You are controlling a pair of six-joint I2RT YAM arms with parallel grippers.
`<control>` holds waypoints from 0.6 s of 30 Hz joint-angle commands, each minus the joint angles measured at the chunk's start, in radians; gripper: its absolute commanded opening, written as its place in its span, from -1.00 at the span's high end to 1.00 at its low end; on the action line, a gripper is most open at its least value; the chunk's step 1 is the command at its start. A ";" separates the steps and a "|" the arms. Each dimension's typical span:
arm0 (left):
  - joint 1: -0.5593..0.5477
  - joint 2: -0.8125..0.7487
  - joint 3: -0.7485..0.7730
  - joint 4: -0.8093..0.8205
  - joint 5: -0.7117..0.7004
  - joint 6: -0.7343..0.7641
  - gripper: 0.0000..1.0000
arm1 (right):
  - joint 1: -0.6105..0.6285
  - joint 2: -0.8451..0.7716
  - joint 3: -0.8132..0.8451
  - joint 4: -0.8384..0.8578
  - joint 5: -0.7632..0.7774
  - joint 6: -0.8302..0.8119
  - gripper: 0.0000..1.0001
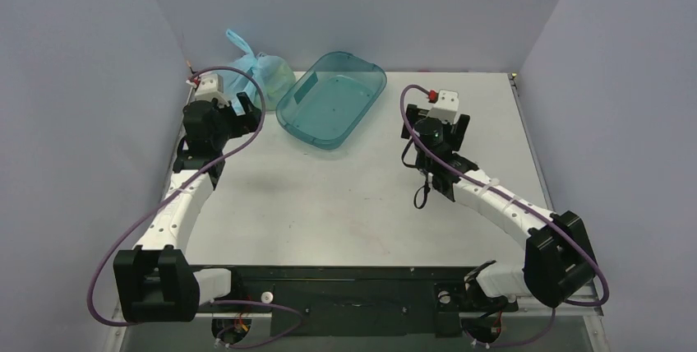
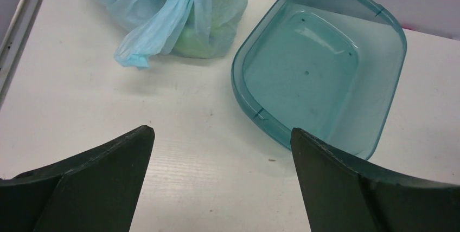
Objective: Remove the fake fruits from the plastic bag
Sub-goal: Move the plastic bag to the center of the board.
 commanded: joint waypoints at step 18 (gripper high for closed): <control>-0.050 0.025 -0.057 0.159 0.023 0.056 -0.97 | 0.132 -0.012 0.001 0.001 -0.221 0.273 -1.00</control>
